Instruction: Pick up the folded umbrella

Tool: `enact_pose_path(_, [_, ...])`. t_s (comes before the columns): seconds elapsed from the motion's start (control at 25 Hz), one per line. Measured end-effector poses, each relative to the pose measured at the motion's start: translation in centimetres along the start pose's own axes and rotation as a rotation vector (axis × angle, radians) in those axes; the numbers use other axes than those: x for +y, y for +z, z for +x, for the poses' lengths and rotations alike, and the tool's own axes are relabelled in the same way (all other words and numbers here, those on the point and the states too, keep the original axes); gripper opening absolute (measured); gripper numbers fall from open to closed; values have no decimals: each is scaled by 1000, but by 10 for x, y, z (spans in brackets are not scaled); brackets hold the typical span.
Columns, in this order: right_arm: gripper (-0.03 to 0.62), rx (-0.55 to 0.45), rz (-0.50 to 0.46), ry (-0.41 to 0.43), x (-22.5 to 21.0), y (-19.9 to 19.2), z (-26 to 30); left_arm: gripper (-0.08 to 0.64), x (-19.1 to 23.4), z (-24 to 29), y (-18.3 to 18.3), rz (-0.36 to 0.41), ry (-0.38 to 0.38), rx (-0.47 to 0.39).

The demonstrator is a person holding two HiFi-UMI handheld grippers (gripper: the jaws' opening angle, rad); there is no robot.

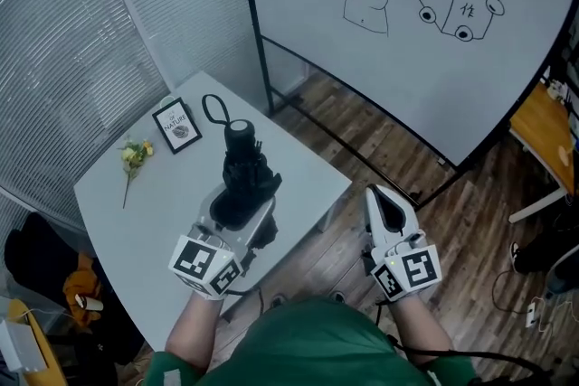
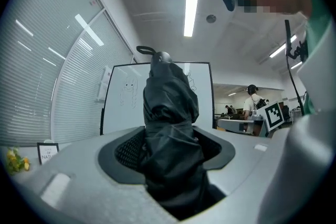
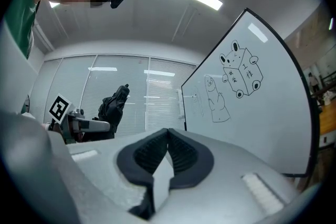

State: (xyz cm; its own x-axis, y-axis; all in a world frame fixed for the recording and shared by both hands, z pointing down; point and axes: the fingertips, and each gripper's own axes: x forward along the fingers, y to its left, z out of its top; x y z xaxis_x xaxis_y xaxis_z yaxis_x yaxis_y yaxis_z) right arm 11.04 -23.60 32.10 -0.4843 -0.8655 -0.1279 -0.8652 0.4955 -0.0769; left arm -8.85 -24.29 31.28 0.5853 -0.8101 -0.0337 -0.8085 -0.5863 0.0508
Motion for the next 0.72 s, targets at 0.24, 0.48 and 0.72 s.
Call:
enact_pose_path(0.24, [3,-5,4,-1,-4,5,9,282,6,1,13,46,34,-44])
enact_pose_path(0.48, [3,6,8,12,-3,-9,13,282,9,-1,1,41,39,-53])
enact_pose_path(0.72, [3,16,13,16,-4,-15,17,282,9,2,0,44,32,-56])
